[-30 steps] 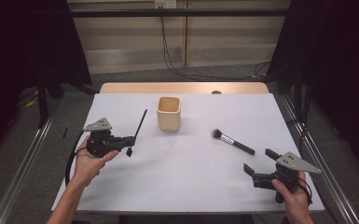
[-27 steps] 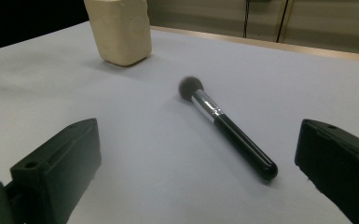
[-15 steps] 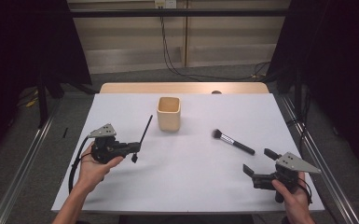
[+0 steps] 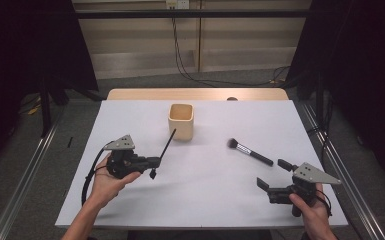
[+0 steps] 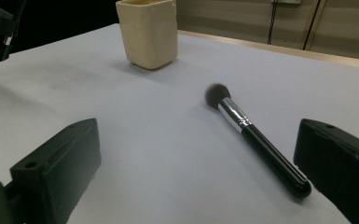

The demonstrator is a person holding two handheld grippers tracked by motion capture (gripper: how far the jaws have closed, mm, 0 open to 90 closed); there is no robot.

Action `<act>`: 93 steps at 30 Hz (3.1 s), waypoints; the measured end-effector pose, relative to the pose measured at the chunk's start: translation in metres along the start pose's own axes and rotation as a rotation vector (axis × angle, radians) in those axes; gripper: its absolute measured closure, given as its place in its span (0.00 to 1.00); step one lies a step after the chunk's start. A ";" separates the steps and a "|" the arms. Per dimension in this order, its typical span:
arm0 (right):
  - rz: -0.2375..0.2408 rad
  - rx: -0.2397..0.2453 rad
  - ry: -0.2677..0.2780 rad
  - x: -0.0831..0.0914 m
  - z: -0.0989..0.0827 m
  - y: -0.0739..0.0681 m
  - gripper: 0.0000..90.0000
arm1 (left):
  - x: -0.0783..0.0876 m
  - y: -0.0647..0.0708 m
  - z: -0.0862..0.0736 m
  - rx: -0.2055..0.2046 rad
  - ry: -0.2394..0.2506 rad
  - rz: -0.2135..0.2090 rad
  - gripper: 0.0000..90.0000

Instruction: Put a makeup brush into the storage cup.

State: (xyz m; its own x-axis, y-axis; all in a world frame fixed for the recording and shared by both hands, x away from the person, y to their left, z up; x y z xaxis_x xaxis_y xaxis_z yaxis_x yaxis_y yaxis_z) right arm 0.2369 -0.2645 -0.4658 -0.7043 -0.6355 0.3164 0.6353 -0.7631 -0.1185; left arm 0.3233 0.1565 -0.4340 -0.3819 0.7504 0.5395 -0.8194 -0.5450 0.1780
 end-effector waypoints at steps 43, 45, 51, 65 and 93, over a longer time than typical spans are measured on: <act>0.248 0.066 -0.006 -0.062 0.049 -0.035 0.01 | -0.025 0.049 0.007 -0.150 -0.137 -0.116 0.95; 0.262 0.074 -0.024 -0.065 0.050 -0.038 0.01 | -0.026 0.051 0.007 -0.157 -0.144 -0.128 0.95; 0.307 0.100 -0.052 -0.074 0.053 -0.045 0.01 | -0.032 0.056 0.006 -0.173 -0.192 -0.150 0.95; 0.411 0.144 -0.194 -0.091 0.055 -0.058 0.01 | -0.040 0.061 0.008 -0.251 -0.263 -0.159 0.95; 0.581 0.239 -0.452 -0.112 0.056 -0.064 0.03 | -0.045 0.063 0.017 -0.393 -0.504 -0.124 0.95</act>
State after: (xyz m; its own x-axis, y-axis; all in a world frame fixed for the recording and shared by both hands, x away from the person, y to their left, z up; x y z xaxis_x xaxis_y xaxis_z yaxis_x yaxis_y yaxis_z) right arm 0.2929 -0.1378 -0.4407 -0.0716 -0.7775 0.6248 0.9506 -0.2429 -0.1934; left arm 0.2961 0.0818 -0.4328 -0.1051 0.4793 0.8713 -0.9763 -0.2165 0.0013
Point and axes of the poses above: each handheld gripper's, and its own axes: x roughly backward along the jaws, z roughly out of its top, y roughly to its right, the point moved 4 cm from there along -x, roughly forward along the jaws, and after that the axes turned 8 degrees about z, right-handed, at the moved point
